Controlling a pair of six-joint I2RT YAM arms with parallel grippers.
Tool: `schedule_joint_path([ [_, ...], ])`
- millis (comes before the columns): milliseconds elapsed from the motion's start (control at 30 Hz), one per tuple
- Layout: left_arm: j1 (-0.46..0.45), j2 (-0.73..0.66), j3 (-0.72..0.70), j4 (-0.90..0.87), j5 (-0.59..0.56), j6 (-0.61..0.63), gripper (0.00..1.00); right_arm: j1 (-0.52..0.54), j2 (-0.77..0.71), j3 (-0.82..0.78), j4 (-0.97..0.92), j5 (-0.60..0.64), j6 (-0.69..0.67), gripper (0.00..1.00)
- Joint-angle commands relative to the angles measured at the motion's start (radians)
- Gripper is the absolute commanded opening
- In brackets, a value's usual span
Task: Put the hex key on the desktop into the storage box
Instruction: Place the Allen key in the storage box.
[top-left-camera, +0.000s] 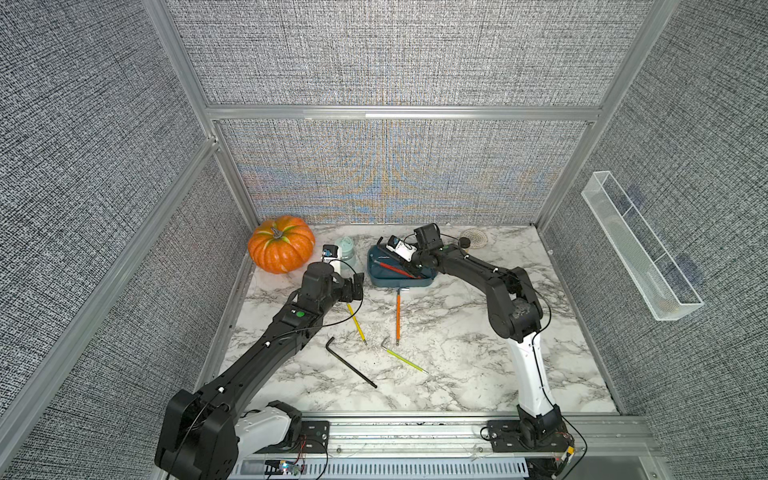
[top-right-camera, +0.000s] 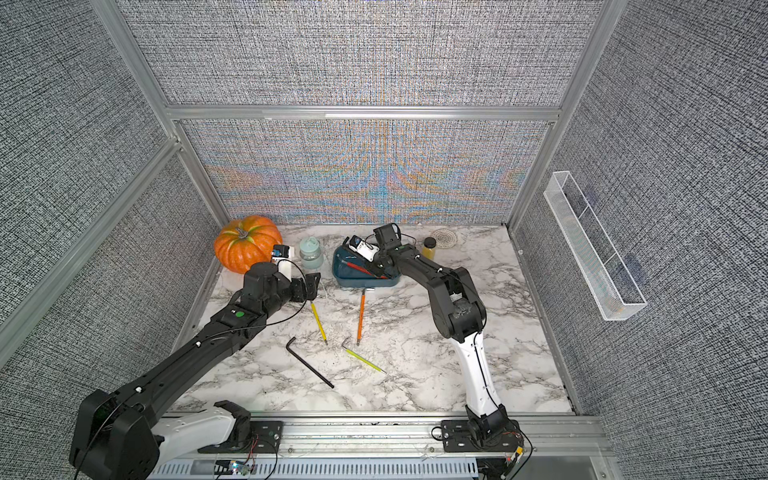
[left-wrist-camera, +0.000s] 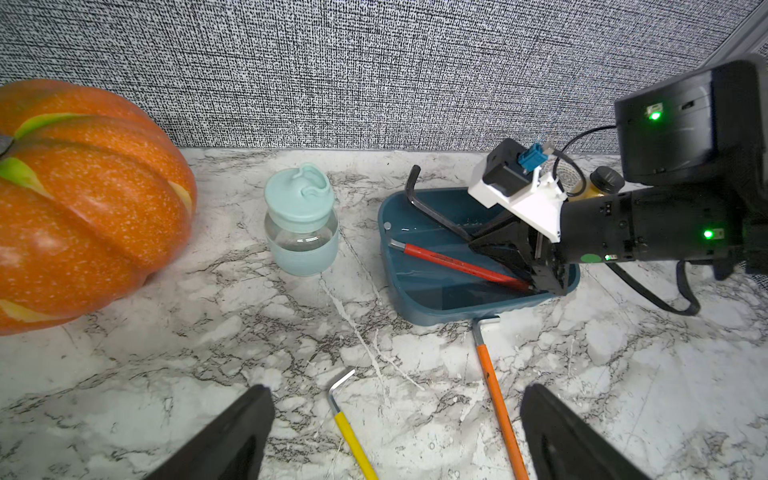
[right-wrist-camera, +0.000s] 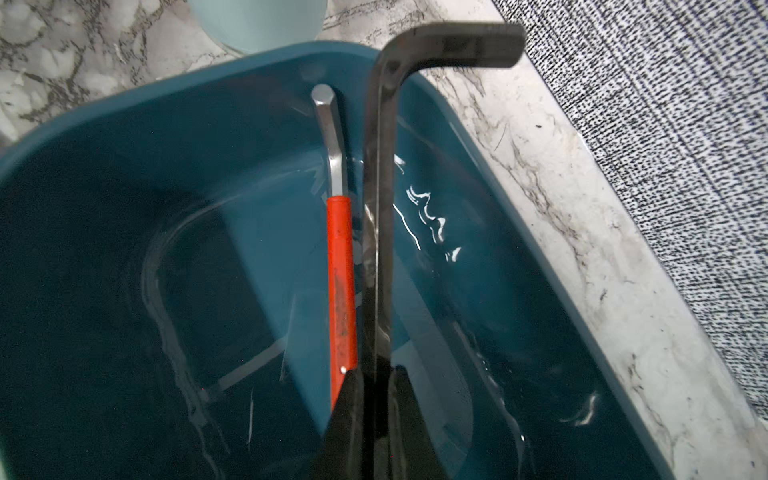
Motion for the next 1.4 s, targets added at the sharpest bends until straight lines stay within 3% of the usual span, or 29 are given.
schedule_joint_path([
  [0,0.000,0.004,0.013,0.016,-0.003,0.003,0.97,0.003,0.008,0.002,-0.018,-0.005,-0.009,0.00],
  [467,0.000,0.015,0.031,0.004,-0.007,0.018,0.97,0.012,0.046,0.009,-0.034,0.017,-0.023,0.00],
  [633,0.001,0.025,0.038,0.005,-0.004,0.021,0.97,0.014,0.053,0.020,-0.050,0.010,-0.021,0.33],
  [833,-0.001,0.025,0.042,0.000,-0.004,0.022,0.97,0.015,0.045,0.022,-0.044,0.024,-0.010,0.44],
  [1133,-0.001,0.008,0.031,-0.004,0.000,0.015,0.97,0.014,-0.046,0.006,0.022,0.007,0.040,0.49],
  [1200,-0.001,0.000,0.031,-0.008,0.000,0.015,0.97,0.014,-0.083,0.007,0.043,0.001,0.057,0.56],
  [1267,0.000,-0.007,0.032,-0.008,0.000,0.012,0.97,0.014,-0.120,0.010,0.058,0.002,0.082,0.72],
  [1367,0.000,-0.018,0.029,-0.011,0.002,0.009,0.97,0.020,-0.183,0.017,0.061,0.007,0.123,0.85],
])
